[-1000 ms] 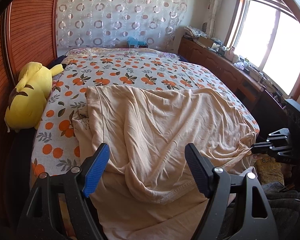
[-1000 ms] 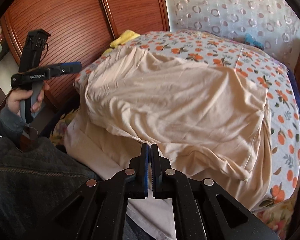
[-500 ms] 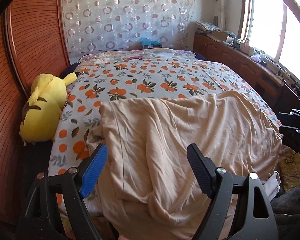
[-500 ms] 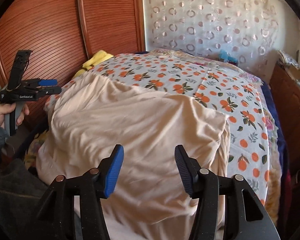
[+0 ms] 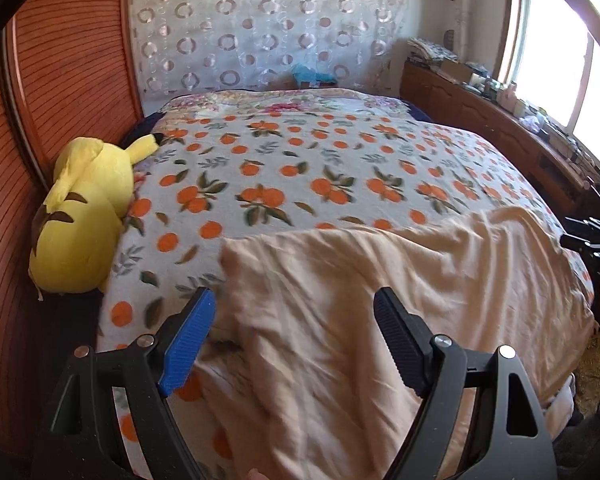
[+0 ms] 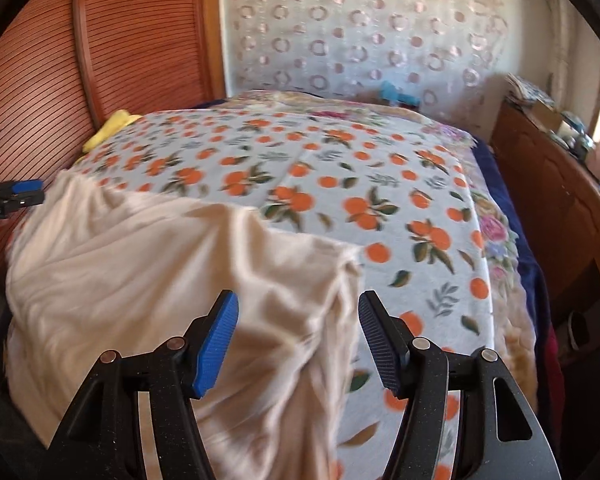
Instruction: Fold small clothes
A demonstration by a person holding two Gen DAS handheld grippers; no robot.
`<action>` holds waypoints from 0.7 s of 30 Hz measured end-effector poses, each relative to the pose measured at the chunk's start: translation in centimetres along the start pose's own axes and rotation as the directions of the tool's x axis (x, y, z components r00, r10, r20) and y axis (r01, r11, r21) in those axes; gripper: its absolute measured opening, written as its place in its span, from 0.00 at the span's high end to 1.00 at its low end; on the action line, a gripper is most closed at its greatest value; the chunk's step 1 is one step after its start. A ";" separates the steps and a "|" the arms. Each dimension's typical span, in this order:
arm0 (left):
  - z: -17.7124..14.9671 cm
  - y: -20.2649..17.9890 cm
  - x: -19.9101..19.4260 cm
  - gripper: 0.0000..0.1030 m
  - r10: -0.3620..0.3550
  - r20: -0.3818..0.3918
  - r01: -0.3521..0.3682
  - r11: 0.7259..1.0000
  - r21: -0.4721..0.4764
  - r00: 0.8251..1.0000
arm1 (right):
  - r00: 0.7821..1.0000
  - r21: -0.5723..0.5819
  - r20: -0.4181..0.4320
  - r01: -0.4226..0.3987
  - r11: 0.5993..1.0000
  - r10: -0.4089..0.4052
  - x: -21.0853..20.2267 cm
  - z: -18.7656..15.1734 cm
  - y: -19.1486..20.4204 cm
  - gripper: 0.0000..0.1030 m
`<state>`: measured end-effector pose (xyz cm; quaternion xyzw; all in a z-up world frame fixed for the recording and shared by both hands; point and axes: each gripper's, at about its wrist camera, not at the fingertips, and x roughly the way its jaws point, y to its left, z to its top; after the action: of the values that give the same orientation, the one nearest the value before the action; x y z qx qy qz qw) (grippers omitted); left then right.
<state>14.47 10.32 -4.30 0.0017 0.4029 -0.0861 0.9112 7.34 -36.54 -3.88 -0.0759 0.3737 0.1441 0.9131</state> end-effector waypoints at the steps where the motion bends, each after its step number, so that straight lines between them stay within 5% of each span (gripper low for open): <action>1: 0.2 0.8 0.2 0.20 0.010 0.001 -0.010 1.000 -0.013 1.000 | 1.000 0.017 -0.008 0.001 1.000 -0.001 0.6 0.2 -0.4 0.37; 4: 0.7 2.8 1.1 0.20 0.035 -0.014 -0.035 0.998 -0.048 0.999 | 1.000 0.045 -0.028 -0.009 0.999 0.010 2.3 0.6 -1.4 0.37; 11: 0.1 5.4 3.3 0.20 -0.034 -0.069 0.025 0.991 -0.130 0.997 | 0.998 0.083 -0.054 -0.030 0.996 0.035 4.1 1.0 -2.6 0.37; 18: -0.8 4.1 3.4 0.21 -0.155 -0.056 0.145 0.977 -0.159 0.986 | 0.997 0.101 -0.048 -0.053 0.993 0.058 4.9 1.3 -3.0 0.35; 21: -0.7 3.5 3.5 0.21 -0.132 -0.060 0.122 0.982 -0.142 0.989 | 0.997 0.103 -0.046 -0.063 0.993 0.068 5.1 1.3 -2.7 0.35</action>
<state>16.84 13.27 -7.56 -0.0840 0.4384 -0.1159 0.8873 12.57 -37.66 -6.47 -0.0206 0.4054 0.1527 0.9011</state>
